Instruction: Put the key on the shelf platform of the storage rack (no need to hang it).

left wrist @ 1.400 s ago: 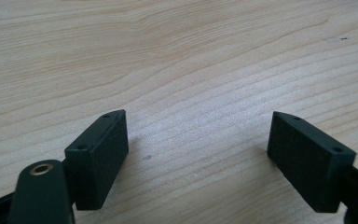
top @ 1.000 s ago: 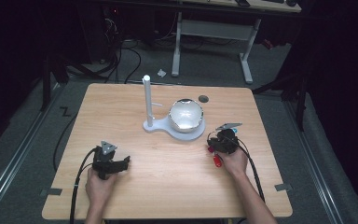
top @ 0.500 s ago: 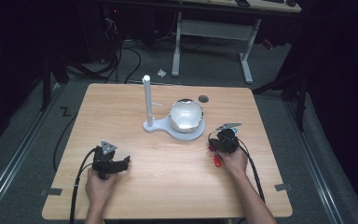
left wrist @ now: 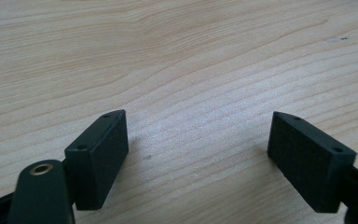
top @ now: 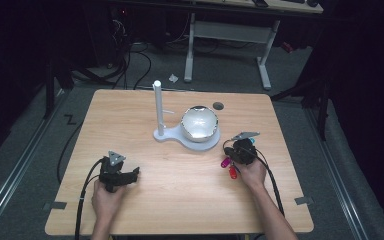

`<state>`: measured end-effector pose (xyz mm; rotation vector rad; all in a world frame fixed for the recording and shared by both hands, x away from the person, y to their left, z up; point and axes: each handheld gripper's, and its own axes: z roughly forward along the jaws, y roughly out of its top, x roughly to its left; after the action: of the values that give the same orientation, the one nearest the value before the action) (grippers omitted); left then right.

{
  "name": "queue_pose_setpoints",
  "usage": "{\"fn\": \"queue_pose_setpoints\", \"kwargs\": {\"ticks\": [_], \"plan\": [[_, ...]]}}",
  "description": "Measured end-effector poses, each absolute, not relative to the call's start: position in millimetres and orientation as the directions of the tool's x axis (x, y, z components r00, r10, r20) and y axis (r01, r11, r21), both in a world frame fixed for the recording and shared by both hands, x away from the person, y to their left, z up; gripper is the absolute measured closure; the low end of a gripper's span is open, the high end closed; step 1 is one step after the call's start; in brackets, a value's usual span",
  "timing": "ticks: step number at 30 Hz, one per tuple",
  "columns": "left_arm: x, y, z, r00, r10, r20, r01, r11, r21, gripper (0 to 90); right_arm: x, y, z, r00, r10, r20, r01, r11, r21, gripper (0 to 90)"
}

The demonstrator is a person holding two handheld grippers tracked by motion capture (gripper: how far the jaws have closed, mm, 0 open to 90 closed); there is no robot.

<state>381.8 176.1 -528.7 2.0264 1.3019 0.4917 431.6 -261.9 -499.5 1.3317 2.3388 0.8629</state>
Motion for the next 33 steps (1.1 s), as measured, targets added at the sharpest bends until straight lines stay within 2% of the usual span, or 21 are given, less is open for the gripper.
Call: {"fn": "queue_pose_setpoints", "kwargs": {"ticks": [18, 33], "plan": [[381.8, 176.1, -528.7, 0.431, 0.901, -0.041, 0.649, -0.278, 0.708, 20.7, 417.5, -271.9, -470.3, -0.528, 0.849, 0.024, 0.613, 0.361, 0.703, 87.8], [381.8, 176.1, -528.7, 0.431, 0.901, -0.041, 0.649, -0.278, 0.708, 20.7, 403.2, -288.2, -445.4, -0.515, 0.856, 0.052, 0.567, 0.295, 0.769, 87.8]]}}
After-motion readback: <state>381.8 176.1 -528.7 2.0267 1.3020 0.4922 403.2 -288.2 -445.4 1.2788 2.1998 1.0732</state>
